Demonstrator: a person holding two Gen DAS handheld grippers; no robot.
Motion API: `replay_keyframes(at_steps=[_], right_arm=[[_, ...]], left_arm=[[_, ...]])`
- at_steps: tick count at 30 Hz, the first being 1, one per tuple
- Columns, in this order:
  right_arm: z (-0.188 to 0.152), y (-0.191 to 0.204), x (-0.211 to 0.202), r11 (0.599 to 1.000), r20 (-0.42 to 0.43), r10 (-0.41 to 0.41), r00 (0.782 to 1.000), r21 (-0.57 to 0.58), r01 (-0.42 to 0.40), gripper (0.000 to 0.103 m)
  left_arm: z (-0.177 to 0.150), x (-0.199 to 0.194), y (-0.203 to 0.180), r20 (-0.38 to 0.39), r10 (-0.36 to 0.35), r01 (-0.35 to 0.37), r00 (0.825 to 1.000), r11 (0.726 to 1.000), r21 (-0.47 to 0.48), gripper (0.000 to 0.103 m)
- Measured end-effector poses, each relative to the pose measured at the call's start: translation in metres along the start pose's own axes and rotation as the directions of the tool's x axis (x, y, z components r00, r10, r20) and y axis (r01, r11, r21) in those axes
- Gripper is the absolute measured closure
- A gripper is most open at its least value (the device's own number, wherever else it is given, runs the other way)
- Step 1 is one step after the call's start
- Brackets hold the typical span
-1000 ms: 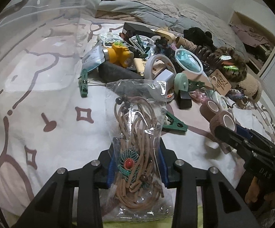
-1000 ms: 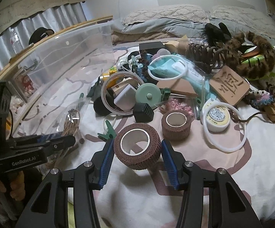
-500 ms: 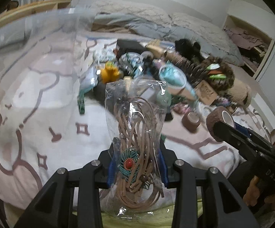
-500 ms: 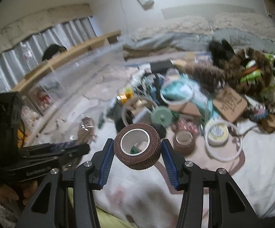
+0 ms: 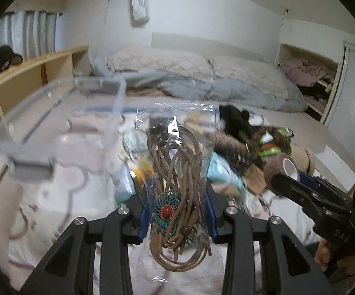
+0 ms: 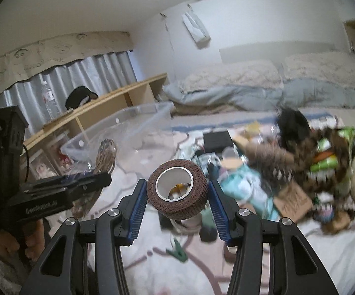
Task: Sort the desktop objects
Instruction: 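Lift the bag and the brown roll toward the clear plastic box, then lower the bag into the box and open the left gripper while the right gripper carries the roll over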
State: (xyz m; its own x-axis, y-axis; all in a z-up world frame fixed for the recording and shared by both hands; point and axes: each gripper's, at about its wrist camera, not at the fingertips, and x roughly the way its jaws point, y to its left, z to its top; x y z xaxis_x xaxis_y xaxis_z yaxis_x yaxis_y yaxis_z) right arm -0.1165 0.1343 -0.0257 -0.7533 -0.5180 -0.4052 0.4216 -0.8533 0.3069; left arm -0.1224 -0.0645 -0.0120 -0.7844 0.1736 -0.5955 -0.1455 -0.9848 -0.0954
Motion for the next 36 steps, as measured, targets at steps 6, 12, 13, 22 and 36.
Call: replay_keyframes(at_steps=[6, 12, 13, 22, 36], right_arm=[[0.034, 0.017, 0.016, 0.998, 0.026, 0.054, 0.998, -0.026, -0.053, 0.052], [0.063, 0.039, 0.041, 0.992, 0.042, 0.118, 0.992, -0.051, -0.116, 0.052], [0.067, 0.042, 0.044, 0.99, 0.044, 0.134, 0.99, -0.055, -0.131, 0.052], [0.092, 0.071, 0.083, 0.979, 0.026, 0.188, 0.982, -0.087, -0.185, 0.052], [0.103, 0.095, 0.155, 0.972, -0.073, 0.229, 0.971, -0.036, -0.232, 0.052]], left_arm=[[0.041, -0.007, 0.028, 0.075, 0.03, -0.03, 0.997, 1.0, -0.001, 0.066], [0.073, -0.007, 0.063, 0.121, 0.061, -0.058, 0.991, 0.998, -0.027, 0.066], [0.077, -0.007, 0.069, 0.128, 0.067, -0.063, 0.989, 0.998, -0.031, 0.066], [0.105, 0.01, 0.122, 0.163, 0.133, -0.117, 0.978, 0.988, -0.101, 0.066], [0.11, 0.061, 0.198, 0.048, 0.244, -0.239, 0.969, 0.967, -0.092, 0.066]])
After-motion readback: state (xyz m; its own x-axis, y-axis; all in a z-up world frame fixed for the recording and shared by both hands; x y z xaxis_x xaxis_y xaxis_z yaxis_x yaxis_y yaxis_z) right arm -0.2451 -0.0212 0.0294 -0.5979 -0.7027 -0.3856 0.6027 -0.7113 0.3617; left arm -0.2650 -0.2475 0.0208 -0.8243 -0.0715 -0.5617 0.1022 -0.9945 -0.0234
